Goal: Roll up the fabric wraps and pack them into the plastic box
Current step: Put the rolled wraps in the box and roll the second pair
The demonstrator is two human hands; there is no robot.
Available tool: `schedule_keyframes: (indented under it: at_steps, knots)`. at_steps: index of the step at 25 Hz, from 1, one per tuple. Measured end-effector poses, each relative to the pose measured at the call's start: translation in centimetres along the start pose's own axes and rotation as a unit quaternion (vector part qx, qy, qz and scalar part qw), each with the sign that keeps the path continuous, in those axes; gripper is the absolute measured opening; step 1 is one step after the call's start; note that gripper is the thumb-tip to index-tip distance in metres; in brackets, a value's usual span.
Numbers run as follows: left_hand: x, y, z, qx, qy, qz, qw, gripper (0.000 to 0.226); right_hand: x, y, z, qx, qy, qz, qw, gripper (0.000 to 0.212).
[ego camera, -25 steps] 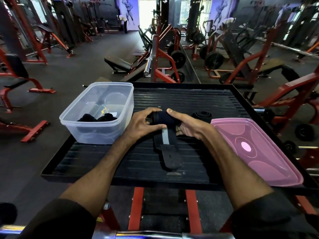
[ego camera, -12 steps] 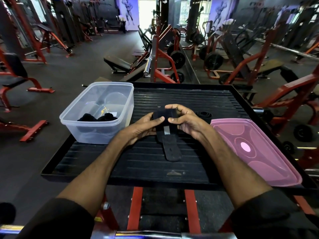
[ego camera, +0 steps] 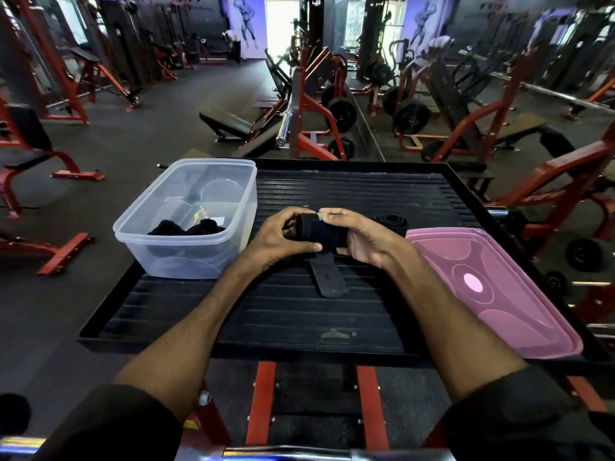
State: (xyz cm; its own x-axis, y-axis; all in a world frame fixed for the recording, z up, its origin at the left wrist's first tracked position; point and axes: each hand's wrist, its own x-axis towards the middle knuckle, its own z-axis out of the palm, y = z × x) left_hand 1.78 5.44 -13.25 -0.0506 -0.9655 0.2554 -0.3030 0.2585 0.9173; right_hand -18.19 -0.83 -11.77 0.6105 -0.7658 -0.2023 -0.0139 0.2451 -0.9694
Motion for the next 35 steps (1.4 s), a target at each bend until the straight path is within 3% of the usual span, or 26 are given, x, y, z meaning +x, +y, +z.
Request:
schedule_keyframes:
  at_steps: [3,6,9,12,17,24,28,30,33,35]
  knots:
    - [0.1,0.5,-0.1,-0.025,0.026,0.006,0.999,0.062,0.3,0.7,-0.3,-0.054,-0.026,0.008,0.998,0.05]
    - [0.0,0.8,0.0,-0.037,0.007,-0.014,0.999,0.065,0.2,0.7,-0.2,-0.061,-0.003,-0.011,0.998,0.043]
    - [-0.4,1.1,-0.2,-0.16,-0.047,-0.102,0.981,0.065,0.2,0.6,0.2,-0.018,0.032,-0.031,0.999,0.054]
    - [-0.2,1.2,-0.4,-0.282,-0.084,-0.173,0.94,0.059,0.2,0.6,0.5,0.023,0.058,-0.052,0.997,0.042]
    - [-0.3,0.8,0.3,-0.207,-0.105,-0.19,0.954,0.067,-0.1,0.3,0.9,-0.001,0.066,-0.137,0.988,0.054]
    - [-0.1,0.8,-0.2,-0.228,-0.11,-0.191,0.948,0.059,-0.4,0.0,1.1,-0.12,0.074,-0.233,0.962,0.061]
    - [-0.2,0.7,0.2,-0.188,-0.036,-0.164,0.968,0.048,-0.3,0.0,1.2,-0.164,0.064,-0.25,0.952,0.065]
    - [-0.2,0.6,0.5,-0.158,0.01,-0.129,0.979,0.049,-0.4,-0.2,0.9,-0.111,0.033,-0.222,0.968,0.069]
    - [-0.1,0.4,0.6,-0.109,0.035,-0.049,0.992,0.059,-0.7,-1.1,0.4,0.088,-0.025,-0.131,0.987,0.074]
    - [0.0,0.4,0.7,-0.049,0.029,0.004,0.998,0.066,-0.5,-1.2,0.5,0.106,0.007,-0.083,0.991,0.067]
